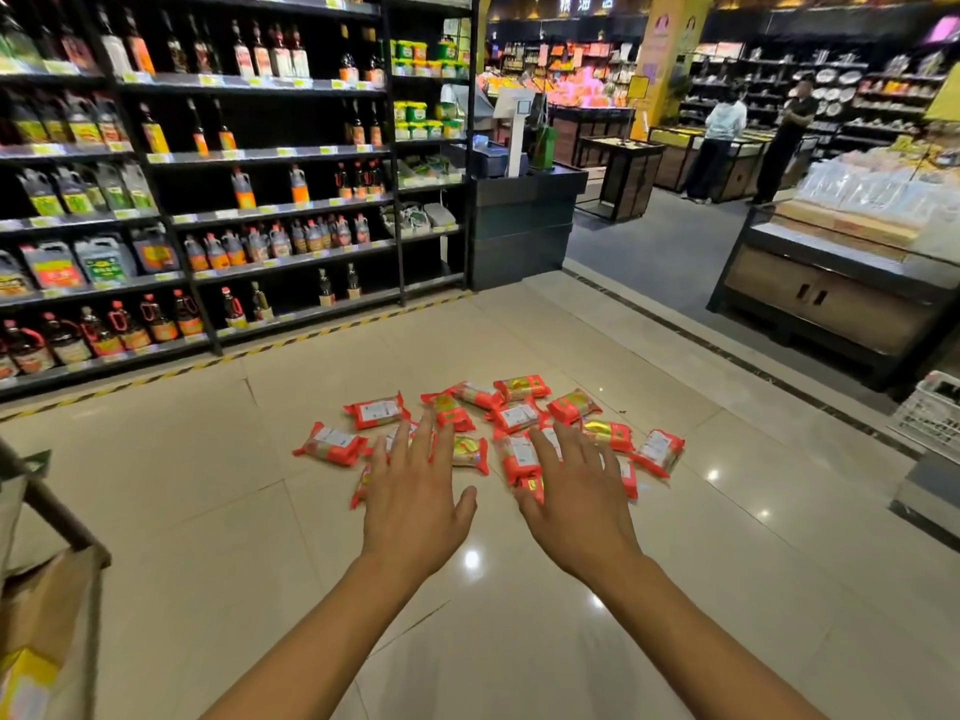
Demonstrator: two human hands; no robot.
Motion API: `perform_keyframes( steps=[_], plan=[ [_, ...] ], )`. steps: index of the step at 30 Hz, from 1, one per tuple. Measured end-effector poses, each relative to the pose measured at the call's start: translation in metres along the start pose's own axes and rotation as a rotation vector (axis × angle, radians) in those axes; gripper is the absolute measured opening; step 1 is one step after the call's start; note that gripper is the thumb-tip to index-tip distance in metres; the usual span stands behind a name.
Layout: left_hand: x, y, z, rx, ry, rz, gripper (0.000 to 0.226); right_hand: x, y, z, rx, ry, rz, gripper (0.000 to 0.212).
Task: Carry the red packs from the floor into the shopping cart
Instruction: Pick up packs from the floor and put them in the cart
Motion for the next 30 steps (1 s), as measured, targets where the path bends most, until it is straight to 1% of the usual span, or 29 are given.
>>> perform_keyframes(
  steps=[5,9,13,16,19,23,30],
  plan=[
    [-0.064,0.028,0.001,-0.025,-0.009,-0.012,0.079,-0.071,0.020,0.025,-0.034,-0.015,-0.007,0.069],
    [-0.130,0.047,0.002,-0.105,-0.024,0.003,0.077,-0.137,0.041,0.054,-0.052,-0.028,0.016,0.066],
    [-0.192,0.068,0.004,-0.178,-0.056,-0.003,0.074,-0.211,0.057,0.085,-0.077,-0.069,-0.047,0.069],
    [-0.230,0.081,0.011,-0.202,-0.072,0.027,0.073,-0.259,0.066,0.101,-0.068,-0.115,-0.062,0.070],
    [-0.259,0.099,0.013,-0.181,-0.110,0.033,0.073,-0.297,0.073,0.113,-0.086,-0.129,-0.067,0.069],
    [-0.294,0.121,0.007,-0.159,-0.160,0.008,0.076,-0.336,0.091,0.122,-0.093,-0.167,-0.127,0.068],
    [-0.349,0.171,-0.025,-0.169,-0.218,-0.058,0.076,-0.411,0.135,0.127,-0.090,-0.214,-0.220,0.069]
  ],
)
Point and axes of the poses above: each hand's wrist, its own x-axis away from the middle knuckle, its own y-axis out of the palm, z = x × y, the point moved 4 cm from there along -x, towards the middle knuckle, and after that the axes turned 3 degrees about -y, right-handed, at the moved point
